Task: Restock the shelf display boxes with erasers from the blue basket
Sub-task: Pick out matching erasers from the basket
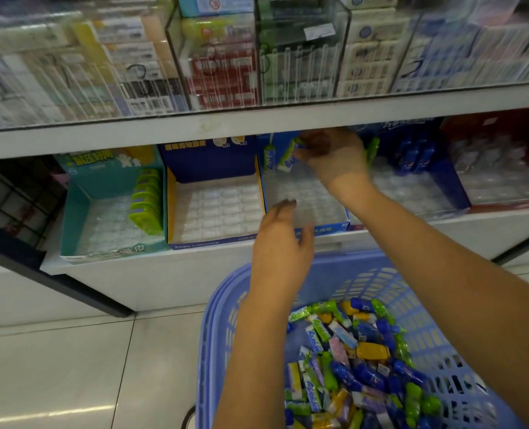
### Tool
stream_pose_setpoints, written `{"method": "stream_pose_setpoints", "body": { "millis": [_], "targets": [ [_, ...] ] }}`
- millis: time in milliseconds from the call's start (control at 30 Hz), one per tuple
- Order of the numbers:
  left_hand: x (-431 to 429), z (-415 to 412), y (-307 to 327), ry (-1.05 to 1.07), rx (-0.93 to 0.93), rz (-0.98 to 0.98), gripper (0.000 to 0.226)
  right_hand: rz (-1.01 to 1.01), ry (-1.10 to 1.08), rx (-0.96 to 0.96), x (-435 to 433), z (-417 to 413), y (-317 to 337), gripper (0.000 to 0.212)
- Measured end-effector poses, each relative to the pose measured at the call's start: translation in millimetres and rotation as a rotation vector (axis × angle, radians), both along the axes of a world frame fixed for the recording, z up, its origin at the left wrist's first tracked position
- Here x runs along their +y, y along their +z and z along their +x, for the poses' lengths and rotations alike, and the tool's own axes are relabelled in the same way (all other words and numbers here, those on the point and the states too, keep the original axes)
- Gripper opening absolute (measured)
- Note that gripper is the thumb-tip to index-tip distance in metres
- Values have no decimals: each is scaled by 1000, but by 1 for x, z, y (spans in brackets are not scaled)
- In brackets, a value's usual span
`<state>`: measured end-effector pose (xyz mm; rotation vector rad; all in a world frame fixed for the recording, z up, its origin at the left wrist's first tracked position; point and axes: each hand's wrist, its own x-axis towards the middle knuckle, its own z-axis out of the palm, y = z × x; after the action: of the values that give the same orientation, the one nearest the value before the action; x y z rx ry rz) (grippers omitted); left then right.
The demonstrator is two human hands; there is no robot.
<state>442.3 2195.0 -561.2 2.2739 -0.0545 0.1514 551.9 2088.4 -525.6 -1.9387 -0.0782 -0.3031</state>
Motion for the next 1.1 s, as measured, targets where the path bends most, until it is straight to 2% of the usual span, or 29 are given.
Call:
{"method": "stream_pose_setpoints", "body": {
  "millis": [67,133,567,700,833,933,967,1033,1100],
  "targets": [
    [-3,0,-4,-72,73,144,53,-37,33,6,6,15,-3,24],
    [-2,-1,-8,-85,91,192,55,-44,101,-9,12,25,-6,23],
    [5,1,-11,-107,61,146,53,-502,254,11,17,56,-21,21],
    [6,2,-12,-120,74,154,54,-738,203,-83,20,48,-22,25],
    [3,0,-5,-99,42,141,48,-934,273,-43,17,35,-8,34],
    [-4,-13,5,2,-190,-55,24,-785,239,15,3,6,6,39],
    [-6,-16,5,-4,-193,-92,27,-684,209,37,-7,-11,9,34],
    [-11,-18,-6,-102,-22,-63,37,-519,212,104,-33,-51,2,21],
    [-18,-16,-30,-222,238,83,34,-521,274,260,-62,-91,-20,17]
  ]
}}
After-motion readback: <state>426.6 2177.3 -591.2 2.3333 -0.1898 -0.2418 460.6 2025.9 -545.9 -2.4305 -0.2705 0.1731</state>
